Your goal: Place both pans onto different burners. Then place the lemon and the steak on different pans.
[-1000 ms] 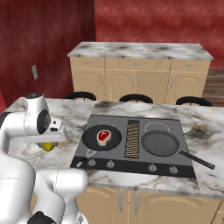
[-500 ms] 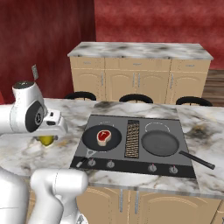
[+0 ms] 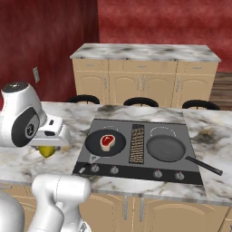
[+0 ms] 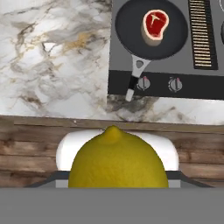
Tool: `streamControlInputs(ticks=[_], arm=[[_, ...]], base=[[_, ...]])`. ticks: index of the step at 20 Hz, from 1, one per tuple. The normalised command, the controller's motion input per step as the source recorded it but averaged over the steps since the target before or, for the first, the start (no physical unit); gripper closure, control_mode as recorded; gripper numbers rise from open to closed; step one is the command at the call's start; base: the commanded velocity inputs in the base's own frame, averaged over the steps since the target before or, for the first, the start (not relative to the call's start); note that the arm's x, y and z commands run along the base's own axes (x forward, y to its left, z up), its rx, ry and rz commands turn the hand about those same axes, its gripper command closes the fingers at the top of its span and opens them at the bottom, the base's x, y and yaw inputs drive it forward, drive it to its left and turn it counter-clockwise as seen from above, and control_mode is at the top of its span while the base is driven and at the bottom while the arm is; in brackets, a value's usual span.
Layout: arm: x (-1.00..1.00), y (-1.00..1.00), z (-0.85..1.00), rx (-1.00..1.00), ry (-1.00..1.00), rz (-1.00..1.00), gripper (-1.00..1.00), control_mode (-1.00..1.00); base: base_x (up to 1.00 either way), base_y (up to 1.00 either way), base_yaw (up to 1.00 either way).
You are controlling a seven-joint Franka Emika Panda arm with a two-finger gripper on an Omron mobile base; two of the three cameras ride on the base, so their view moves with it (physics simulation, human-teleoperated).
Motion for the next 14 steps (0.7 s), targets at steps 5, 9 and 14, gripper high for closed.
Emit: streamControlInputs(ticks=[5,9,14], arm=[[-0.09,-0.25,0.07,0.0,0.0,-0.04,1.0,1.0],[0.0,0.0,0.0,0.0,0.0,0.0,1.0,1.0],[0.0,0.0,0.0,0.0,0.0,0.0,1.0,1.0]], base=[[0.0,-0.22,-0.02],[0.0,-0.66,-0.04],[0.0,-0.74,-0.02]])
